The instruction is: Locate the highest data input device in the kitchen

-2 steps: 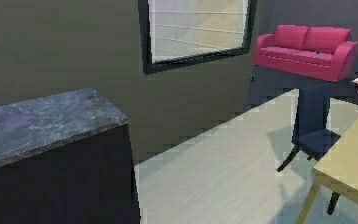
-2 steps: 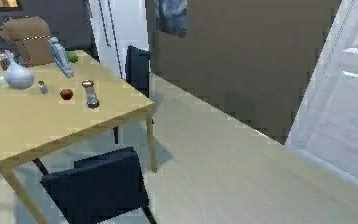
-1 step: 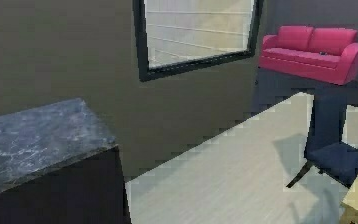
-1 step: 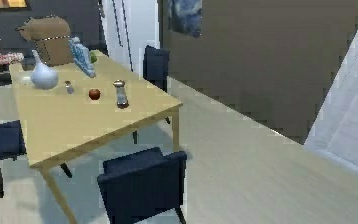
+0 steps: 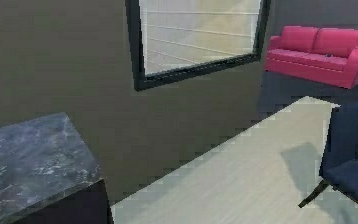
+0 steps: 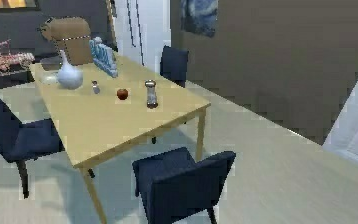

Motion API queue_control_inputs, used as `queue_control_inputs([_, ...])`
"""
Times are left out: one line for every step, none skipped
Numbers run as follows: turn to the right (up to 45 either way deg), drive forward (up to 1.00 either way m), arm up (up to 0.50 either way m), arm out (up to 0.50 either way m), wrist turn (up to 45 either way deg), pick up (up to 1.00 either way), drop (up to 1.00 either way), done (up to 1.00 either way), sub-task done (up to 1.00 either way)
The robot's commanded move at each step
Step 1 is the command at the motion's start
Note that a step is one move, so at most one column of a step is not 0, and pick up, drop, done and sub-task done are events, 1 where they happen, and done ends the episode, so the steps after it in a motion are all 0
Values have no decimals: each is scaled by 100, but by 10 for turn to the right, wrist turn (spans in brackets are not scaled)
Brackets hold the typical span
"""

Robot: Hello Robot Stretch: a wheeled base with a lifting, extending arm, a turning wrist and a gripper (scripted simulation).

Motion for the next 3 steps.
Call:
queue_control_inputs([-450,0,0,0,0,0,0,0,0])
queue_control_inputs([-450,0,0,0,0,0,0,0,0])
queue_control_inputs([-270,0,0,0,0,0,0,0,0])
